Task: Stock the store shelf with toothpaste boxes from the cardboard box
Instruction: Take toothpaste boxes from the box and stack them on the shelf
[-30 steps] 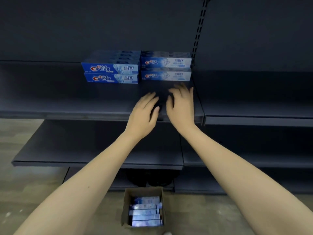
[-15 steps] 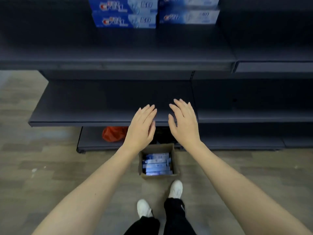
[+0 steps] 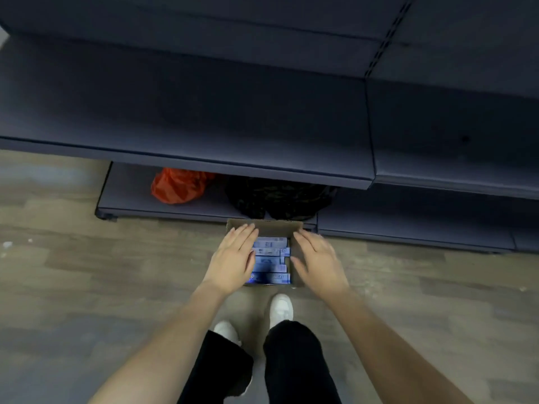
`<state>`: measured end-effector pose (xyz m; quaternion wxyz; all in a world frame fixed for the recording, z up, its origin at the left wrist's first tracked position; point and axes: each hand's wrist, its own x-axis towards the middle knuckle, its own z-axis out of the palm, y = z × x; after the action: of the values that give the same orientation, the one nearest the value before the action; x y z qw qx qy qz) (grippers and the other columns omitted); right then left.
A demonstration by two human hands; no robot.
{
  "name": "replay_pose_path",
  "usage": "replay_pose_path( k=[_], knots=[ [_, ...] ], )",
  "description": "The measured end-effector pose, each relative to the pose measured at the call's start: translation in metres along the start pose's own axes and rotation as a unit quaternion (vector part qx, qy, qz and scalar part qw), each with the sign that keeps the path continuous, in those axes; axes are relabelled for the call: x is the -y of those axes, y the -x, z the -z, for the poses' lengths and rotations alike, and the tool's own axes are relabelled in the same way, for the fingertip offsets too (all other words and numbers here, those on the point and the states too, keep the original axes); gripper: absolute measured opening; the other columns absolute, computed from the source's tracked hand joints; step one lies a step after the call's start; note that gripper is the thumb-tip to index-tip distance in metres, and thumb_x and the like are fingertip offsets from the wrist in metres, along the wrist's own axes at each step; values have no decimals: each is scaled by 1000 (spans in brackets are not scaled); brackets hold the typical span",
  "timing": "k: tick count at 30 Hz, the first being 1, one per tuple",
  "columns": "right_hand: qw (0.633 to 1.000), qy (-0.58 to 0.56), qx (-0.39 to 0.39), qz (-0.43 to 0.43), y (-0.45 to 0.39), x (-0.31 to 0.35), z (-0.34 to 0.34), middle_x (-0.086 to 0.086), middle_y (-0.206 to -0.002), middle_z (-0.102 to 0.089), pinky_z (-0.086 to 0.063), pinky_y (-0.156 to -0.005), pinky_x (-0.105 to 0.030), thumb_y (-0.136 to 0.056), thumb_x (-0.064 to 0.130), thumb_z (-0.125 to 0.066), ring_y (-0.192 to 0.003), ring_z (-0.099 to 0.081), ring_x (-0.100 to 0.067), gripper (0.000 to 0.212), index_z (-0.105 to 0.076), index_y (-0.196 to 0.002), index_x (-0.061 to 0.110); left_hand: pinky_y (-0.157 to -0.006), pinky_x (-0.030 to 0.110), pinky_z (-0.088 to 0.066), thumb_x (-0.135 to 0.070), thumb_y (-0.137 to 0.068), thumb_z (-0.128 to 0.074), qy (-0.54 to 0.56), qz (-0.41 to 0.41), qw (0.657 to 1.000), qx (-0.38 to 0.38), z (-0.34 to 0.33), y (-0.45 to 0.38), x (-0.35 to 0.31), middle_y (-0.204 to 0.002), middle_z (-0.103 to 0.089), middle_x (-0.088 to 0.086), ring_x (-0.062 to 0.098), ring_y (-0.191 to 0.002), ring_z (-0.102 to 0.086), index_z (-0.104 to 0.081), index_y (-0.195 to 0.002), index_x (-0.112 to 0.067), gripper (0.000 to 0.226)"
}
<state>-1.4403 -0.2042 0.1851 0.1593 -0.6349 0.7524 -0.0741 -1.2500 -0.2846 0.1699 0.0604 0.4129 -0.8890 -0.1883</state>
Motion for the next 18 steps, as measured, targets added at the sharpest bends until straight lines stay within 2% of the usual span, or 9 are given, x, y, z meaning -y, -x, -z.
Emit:
replay_pose_path(
  k=[2, 4, 6, 7, 8, 10, 11, 13, 18],
  knots=[
    [1000, 0, 31, 2, -14, -15, -39, -12, -127, -60, -44, -99, -41, -73, 20, -78, -115, -59, -31, 57, -60, -125, 6, -105, 34, -29, -23, -82, -38, -9, 1, 1000, 20, -45, -9, 17, -121, -64, 12, 26, -113, -61, -65, -115, 0, 48],
    [998, 0, 56, 11, -32, -31, -82, -12, -118, -66, -51, -89, -41, -62, 20, -86, -104, -66, -30, 61, -65, -117, 5, -105, 36, -36, -23, -81, -37, -18, 2, 999, 44, -91, -19, 34, -119, -65, 11, 25, -110, -63, -66, -114, -2, 49],
    [998, -5, 68, 19, -50, -46, -125, -12, -120, -65, -49, -92, -42, -65, 20, -83, -107, -64, -30, 60, -64, -119, 5, -98, 41, -45, -24, -80, -37, -29, 5, 997, 65, -135, -32, 53, -121, -65, 11, 24, -111, -63, -66, -114, -3, 50],
    [997, -1, 73, 25, -59, -52, -146, -13, -126, -61, -44, -99, -41, -72, 21, -79, -113, -60, -30, 59, -59, -125, 5, -101, 43, -40, -23, -82, -37, -31, 11, 997, 74, -156, -38, 61, -126, -61, 12, 24, -116, -59, -63, -120, -3, 50],
    [997, 7, 72, 33, -67, -56, -163, -12, -134, -55, -38, -106, -39, -79, 22, -72, -122, -54, -29, 59, -53, -132, 5, -109, 41, -29, -22, -86, -38, -33, 16, 996, 84, -176, -42, 69, -137, -52, 12, 25, -127, -50, -55, -129, -2, 50],
    [996, 18, 80, 28, -82, -65, -195, -7, -148, -38, -22, -115, -32, -92, 25, -56, -136, -36, -23, 59, -35, -144, 9, -116, 33, 1, -20, -95, -38, -46, 14, 993, 103, -213, -53, 86, -155, -21, 8, 21, -144, -18, -26, -147, -5, 55],
    [996, 18, 84, 17, -90, -70, -210, -5, -151, -32, -16, -116, -29, -95, 26, -50, -139, -29, -20, 59, -28, -147, 11, -115, 30, 8, -20, -97, -37, -52, 17, 992, 110, -231, -59, 93, -158, -9, 5, 18, -146, -7, -15, -150, -8, 58],
    [995, 26, 95, 0, -101, -78, -238, -4, -154, -27, -12, -117, -27, -97, 27, -45, -141, -24, -18, 59, -22, -149, 12, -116, 29, 10, -21, -97, -36, -72, 26, 989, 128, -262, -70, 105, -159, 1, 3, 16, -146, 2, -6, -151, -10, 62],
    [984, 52, 161, -53, -111, -99, -299, -3, -153, -24, -16, -116, -30, -94, 22, -49, -139, -24, -21, 64, -18, -150, 16, -119, 31, 5, -15, -96, -37, -81, 74, 971, 213, -321, -85, 119, -159, 0, 6, 18, -146, 1, -4, -150, -6, 65]
  ],
)
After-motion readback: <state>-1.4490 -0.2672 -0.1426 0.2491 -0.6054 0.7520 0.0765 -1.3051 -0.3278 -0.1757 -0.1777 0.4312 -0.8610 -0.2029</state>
